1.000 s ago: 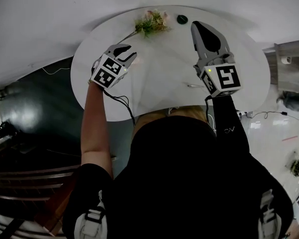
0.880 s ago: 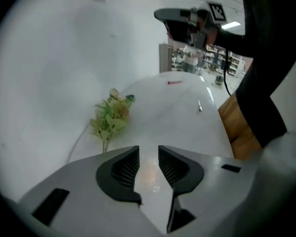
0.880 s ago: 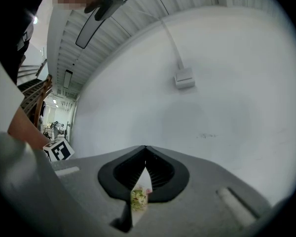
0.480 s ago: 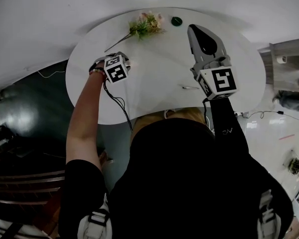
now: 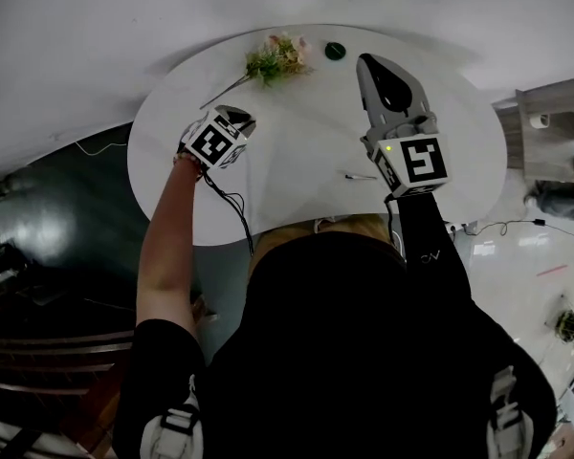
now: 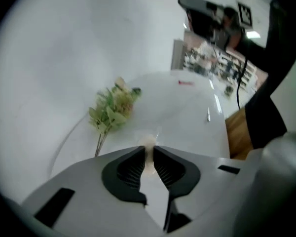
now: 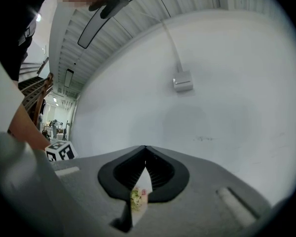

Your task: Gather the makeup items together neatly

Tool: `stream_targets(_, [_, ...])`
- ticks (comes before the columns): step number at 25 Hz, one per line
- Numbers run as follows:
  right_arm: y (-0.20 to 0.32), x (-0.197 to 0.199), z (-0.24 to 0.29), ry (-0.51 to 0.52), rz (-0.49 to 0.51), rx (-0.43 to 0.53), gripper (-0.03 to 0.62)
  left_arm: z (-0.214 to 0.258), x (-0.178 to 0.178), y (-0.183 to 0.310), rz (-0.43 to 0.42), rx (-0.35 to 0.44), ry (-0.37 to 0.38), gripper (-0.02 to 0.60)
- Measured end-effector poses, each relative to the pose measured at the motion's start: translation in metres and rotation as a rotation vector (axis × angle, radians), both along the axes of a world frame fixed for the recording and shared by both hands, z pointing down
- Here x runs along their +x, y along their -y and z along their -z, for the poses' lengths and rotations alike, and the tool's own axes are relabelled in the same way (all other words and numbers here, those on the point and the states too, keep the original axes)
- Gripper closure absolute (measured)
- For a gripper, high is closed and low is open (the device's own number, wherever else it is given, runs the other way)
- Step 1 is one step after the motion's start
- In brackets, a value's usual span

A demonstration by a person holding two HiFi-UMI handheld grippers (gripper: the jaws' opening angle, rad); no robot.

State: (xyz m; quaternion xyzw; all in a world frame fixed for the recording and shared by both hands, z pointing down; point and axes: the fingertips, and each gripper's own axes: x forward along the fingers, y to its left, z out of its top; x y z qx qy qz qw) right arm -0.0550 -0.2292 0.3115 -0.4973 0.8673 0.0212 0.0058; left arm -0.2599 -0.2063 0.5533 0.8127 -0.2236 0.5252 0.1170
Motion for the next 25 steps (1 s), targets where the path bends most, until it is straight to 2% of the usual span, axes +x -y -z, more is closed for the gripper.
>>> stream_targets(2, [0.002,0.001,0.0,0.008,-0.001,0.002,0.589,0.034,0.012,0.001,0.146,0.06,-0.149,0.525])
stream_targets(6, [0.006,0.001,0.002,0.022,0.005,0.009,0.589,0.092,0.027,0.003,0.345,0.179,-0.358,0.52])
stream_targets(8, [0.006,-0.003,0.005,0.023,0.013,0.015,0.589,0.117,0.028,0.003,0.44,0.235,-0.445,0.52])
stream_targets(11, [0.006,-0.011,0.008,0.024,0.028,0.024,0.589,0.153,0.021,0.002,0.605,0.381,-0.563,0.52])
stream_targets(13, [0.006,-0.014,0.009,0.025,0.032,0.025,0.589,0.16,0.021,-0.002,0.674,0.426,-0.606,0.52])
stream_targets(16, [0.006,-0.018,0.01,0.02,0.038,0.027,0.589,0.151,0.027,-0.006,0.693,0.394,-0.625,0.52])
stream_targets(19, [0.003,-0.02,0.009,0.018,0.041,0.019,0.589,0.138,0.028,-0.004,0.735,0.325,-0.631,0.52])
stream_targets(21, [0.002,-0.018,0.006,0.014,0.039,0.012,0.589,0.114,0.028,-0.002,0.777,0.246,-0.599,0.518])
stream_targets(25, [-0.001,-0.01,0.0,0.01,0.025,-0.003,0.589,0.047,0.03,-0.006,0.858,0.032,-0.5,0.514])
